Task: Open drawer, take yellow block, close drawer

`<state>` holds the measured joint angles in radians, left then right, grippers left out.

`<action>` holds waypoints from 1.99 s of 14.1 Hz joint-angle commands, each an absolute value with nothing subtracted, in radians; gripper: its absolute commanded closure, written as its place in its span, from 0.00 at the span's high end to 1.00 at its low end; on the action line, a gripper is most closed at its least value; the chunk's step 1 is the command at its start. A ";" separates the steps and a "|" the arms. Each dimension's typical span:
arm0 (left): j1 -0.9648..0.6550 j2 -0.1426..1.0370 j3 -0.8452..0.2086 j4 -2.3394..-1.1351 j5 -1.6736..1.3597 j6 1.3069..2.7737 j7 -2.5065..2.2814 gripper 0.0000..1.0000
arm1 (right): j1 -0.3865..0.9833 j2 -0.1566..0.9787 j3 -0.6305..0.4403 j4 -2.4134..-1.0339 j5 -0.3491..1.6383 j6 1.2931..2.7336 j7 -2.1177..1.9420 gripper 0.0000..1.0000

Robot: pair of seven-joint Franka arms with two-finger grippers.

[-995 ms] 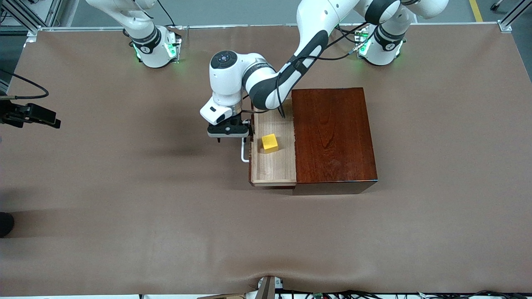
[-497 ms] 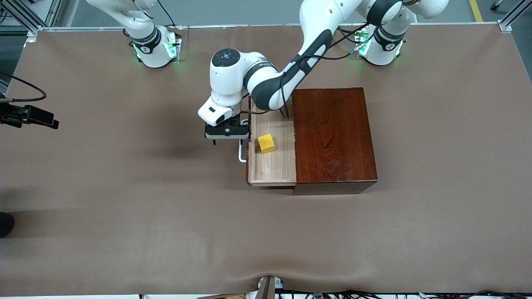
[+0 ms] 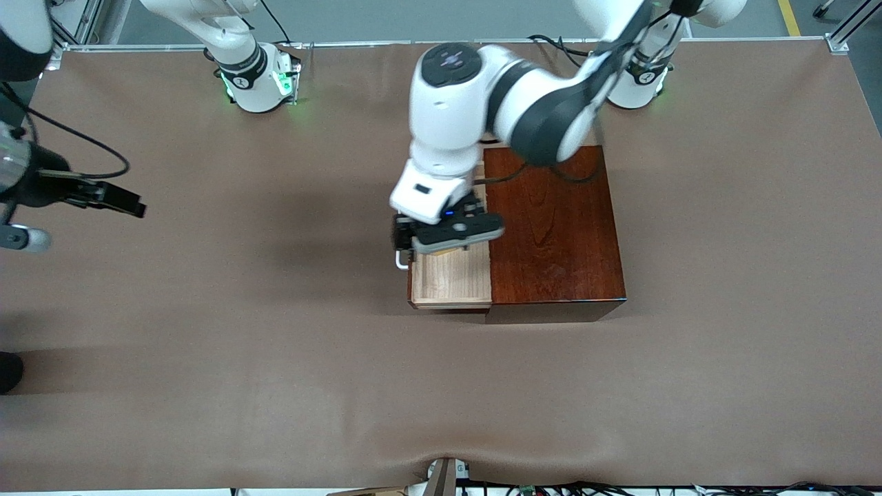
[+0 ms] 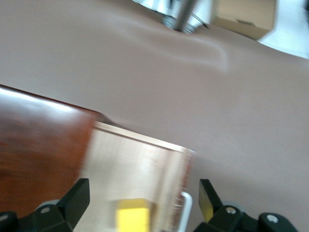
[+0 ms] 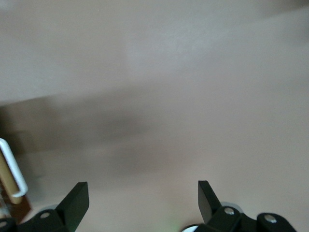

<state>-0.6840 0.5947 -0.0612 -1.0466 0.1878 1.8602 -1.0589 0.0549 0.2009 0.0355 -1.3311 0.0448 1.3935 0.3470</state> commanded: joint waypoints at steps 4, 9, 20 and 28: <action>-0.497 0.463 -0.069 -1.095 0.172 1.635 -0.780 1.00 | 0.222 0.255 0.032 -1.327 0.069 1.457 0.742 1.00; -0.342 0.355 -0.071 -1.204 0.170 1.600 -0.477 1.00 | 0.337 0.308 0.032 -1.327 0.100 1.558 0.981 1.00; -0.132 0.058 -0.071 -1.558 0.137 1.601 -0.193 1.00 | 0.595 0.504 0.032 -1.327 0.144 1.886 1.604 1.00; -0.044 -0.044 -0.069 -1.637 0.052 1.597 -0.094 1.00 | 0.692 0.632 0.032 -1.327 0.143 2.028 1.880 1.00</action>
